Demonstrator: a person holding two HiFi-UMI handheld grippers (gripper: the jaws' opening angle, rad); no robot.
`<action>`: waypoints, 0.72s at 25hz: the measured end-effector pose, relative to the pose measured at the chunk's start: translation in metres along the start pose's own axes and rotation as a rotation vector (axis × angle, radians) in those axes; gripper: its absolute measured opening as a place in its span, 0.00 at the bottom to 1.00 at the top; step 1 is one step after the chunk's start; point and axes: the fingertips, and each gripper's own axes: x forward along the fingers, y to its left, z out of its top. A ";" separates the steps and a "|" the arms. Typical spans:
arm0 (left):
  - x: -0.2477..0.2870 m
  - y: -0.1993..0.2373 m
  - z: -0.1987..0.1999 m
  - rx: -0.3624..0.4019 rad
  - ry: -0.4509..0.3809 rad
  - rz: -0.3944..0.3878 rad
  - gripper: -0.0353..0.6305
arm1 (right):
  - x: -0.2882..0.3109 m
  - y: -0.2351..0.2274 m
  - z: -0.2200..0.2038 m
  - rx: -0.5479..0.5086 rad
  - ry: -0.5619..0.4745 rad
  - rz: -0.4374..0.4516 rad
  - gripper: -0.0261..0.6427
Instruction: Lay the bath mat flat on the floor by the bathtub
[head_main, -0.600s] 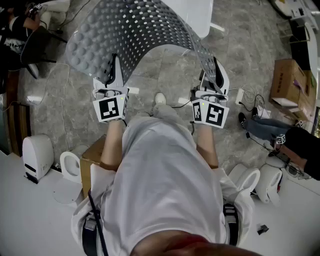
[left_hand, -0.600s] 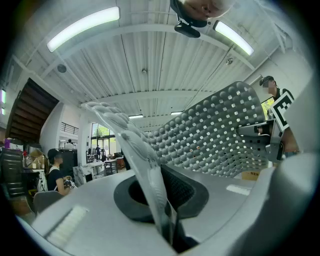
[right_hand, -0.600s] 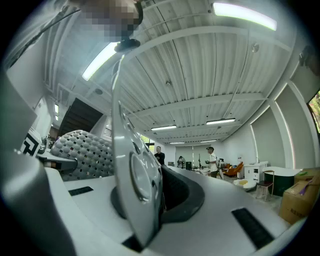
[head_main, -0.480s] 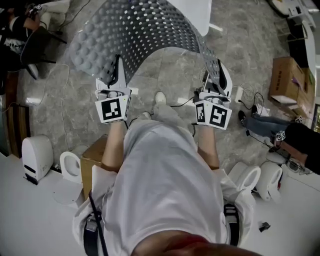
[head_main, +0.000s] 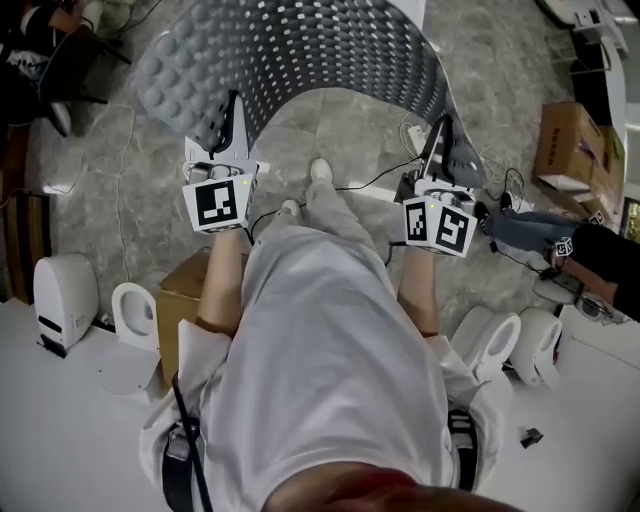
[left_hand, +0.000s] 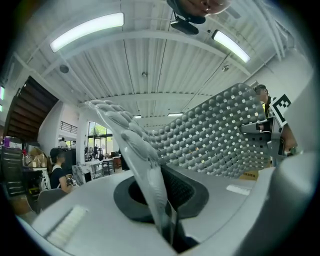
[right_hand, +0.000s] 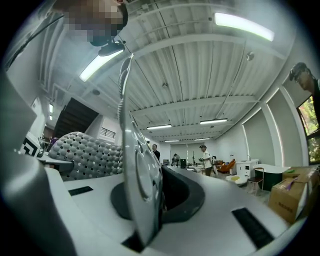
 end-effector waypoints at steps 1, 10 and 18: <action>-0.005 0.000 -0.002 -0.001 0.006 -0.007 0.08 | -0.006 0.001 0.000 0.002 0.006 -0.004 0.06; -0.001 -0.011 -0.010 0.012 0.040 -0.012 0.08 | -0.012 -0.014 -0.017 0.006 0.060 0.021 0.06; 0.056 -0.003 -0.038 0.045 0.126 -0.012 0.08 | 0.048 -0.032 -0.064 0.055 0.122 0.042 0.07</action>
